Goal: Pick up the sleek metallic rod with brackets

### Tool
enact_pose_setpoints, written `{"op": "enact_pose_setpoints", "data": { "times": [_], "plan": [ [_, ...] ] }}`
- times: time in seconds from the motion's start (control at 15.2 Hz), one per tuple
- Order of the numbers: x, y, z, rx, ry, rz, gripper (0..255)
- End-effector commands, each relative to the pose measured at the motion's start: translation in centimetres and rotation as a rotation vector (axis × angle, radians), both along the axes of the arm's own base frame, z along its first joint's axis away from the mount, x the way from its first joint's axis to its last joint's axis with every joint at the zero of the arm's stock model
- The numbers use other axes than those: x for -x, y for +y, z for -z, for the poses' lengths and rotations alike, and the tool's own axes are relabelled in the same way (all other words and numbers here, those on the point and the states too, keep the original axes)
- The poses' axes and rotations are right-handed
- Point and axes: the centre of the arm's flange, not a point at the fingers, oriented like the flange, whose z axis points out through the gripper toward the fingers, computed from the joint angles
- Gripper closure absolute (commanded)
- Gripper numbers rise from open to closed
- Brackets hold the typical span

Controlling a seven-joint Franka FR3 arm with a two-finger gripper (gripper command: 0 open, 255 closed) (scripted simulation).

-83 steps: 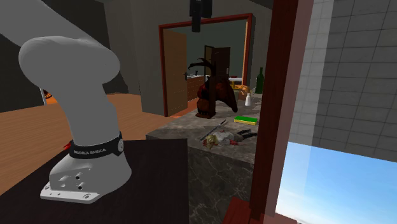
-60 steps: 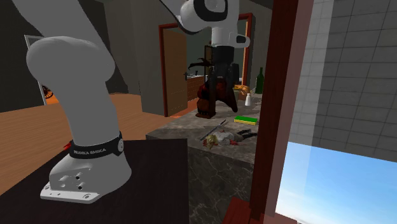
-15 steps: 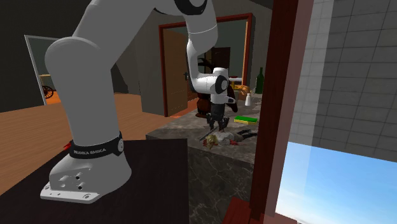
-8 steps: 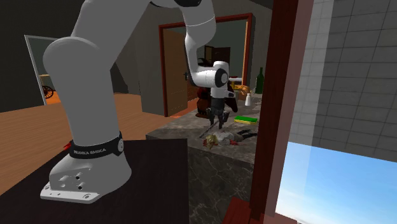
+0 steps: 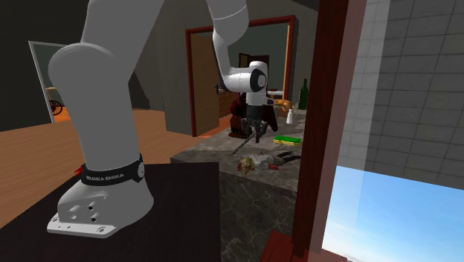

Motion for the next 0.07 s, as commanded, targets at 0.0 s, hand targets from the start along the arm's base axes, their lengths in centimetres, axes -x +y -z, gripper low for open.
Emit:
{"op": "enact_pose_setpoints", "data": {
  "times": [0.0],
  "plan": [
    [-0.05,0.0,-0.31,0.0,0.0,0.0,255]
  ]
}}
